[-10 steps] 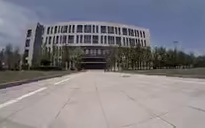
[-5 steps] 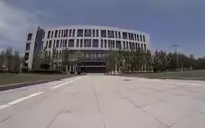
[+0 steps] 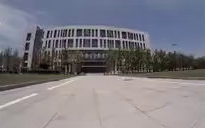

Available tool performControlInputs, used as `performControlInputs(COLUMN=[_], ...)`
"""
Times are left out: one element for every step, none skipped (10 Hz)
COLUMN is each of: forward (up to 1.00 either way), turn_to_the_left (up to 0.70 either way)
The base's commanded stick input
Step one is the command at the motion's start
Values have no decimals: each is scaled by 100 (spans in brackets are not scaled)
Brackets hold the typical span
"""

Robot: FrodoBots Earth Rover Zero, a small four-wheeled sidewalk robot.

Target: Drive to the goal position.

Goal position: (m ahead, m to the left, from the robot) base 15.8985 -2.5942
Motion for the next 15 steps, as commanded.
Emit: performControlInputs(forward=[50,50,50,50,50,50,50,50,50,50,50,50,50,50,50], turn_to_the_left=[1,1,1,1,1,1,1,1,1,1,1,1,1,1,1])
